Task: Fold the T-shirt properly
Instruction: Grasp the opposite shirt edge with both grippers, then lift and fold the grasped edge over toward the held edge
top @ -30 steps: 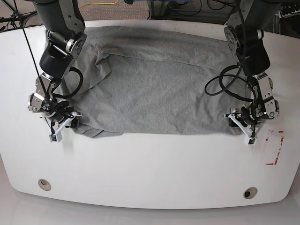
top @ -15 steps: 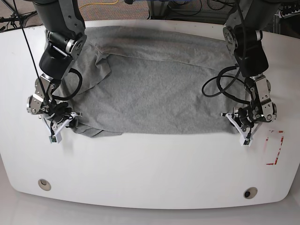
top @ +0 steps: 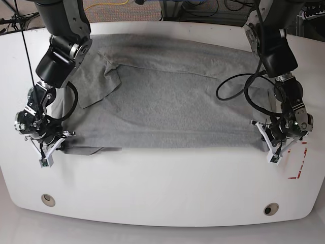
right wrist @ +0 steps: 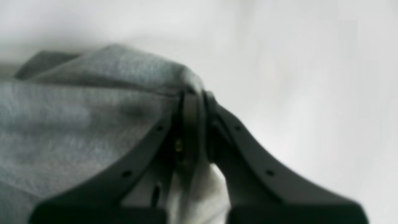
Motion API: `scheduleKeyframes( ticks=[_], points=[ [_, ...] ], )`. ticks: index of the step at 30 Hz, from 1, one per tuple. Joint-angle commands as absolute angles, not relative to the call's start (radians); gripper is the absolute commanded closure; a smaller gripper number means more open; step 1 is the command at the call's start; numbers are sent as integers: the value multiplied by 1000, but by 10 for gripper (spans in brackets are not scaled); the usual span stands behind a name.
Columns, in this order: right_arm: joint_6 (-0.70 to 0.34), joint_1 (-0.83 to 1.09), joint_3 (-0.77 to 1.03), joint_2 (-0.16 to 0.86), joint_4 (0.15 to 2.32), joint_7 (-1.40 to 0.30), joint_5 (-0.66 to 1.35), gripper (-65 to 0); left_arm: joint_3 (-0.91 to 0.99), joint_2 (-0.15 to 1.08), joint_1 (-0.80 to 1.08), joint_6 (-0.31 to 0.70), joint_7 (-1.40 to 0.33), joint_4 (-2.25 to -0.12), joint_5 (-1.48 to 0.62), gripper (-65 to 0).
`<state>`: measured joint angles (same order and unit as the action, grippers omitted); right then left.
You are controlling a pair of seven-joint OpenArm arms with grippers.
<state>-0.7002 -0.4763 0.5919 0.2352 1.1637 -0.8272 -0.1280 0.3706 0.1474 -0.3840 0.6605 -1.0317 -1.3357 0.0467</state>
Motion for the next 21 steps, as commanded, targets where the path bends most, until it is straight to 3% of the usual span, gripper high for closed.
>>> scheduleKeyframes(
  ticks=[1, 21],
  points=[
    [-698, -503, 593, 255, 1236, -849, -122, 0, 371, 162, -404, 670, -1041, -1395, 48, 0],
    [-698, -286, 593, 249, 1738, -1216, -111, 0, 371, 191, -251, 698, -1046, -1575, 47, 0]
  ],
)
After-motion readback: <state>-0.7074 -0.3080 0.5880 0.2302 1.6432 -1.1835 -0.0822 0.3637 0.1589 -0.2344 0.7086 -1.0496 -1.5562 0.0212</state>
